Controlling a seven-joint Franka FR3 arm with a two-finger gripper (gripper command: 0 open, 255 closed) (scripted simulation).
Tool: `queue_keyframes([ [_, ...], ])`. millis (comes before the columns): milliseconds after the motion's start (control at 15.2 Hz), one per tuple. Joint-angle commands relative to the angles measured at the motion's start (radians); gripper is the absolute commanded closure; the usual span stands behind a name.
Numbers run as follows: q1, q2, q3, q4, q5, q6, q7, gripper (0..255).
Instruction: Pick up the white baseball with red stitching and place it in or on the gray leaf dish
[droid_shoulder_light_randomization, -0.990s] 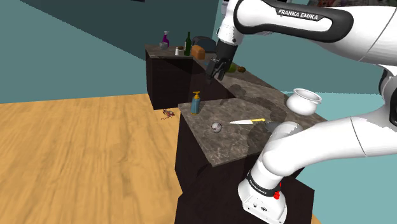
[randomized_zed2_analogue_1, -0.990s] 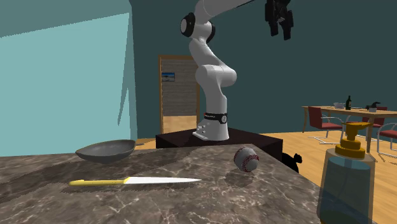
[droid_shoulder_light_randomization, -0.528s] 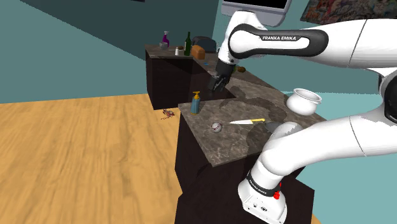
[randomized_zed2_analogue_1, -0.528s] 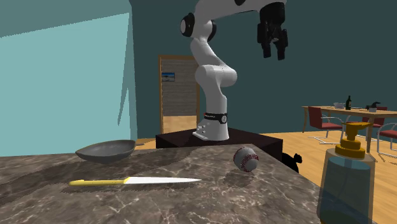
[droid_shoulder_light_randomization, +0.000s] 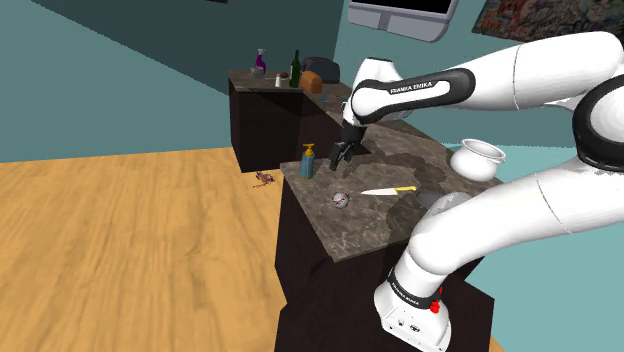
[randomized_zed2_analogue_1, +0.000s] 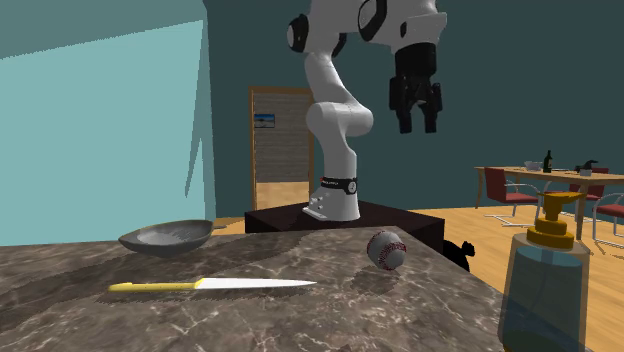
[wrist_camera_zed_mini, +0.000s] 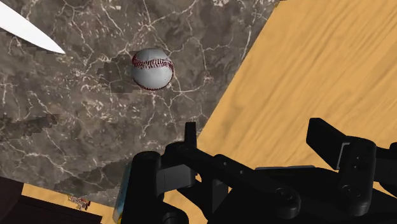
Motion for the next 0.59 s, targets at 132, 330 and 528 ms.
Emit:
queue_keyframes([
  [132, -0.017, 0.096, -0.065, -0.039, -0.02, 0.134, -0.062, 0],
  [330, -0.02, 0.194, -0.118, -0.049, -0.019, 0.239, -0.116, 0],
  [528, -0.012, 0.307, -0.174, -0.046, 0.005, 0.344, -0.183, 0],
])
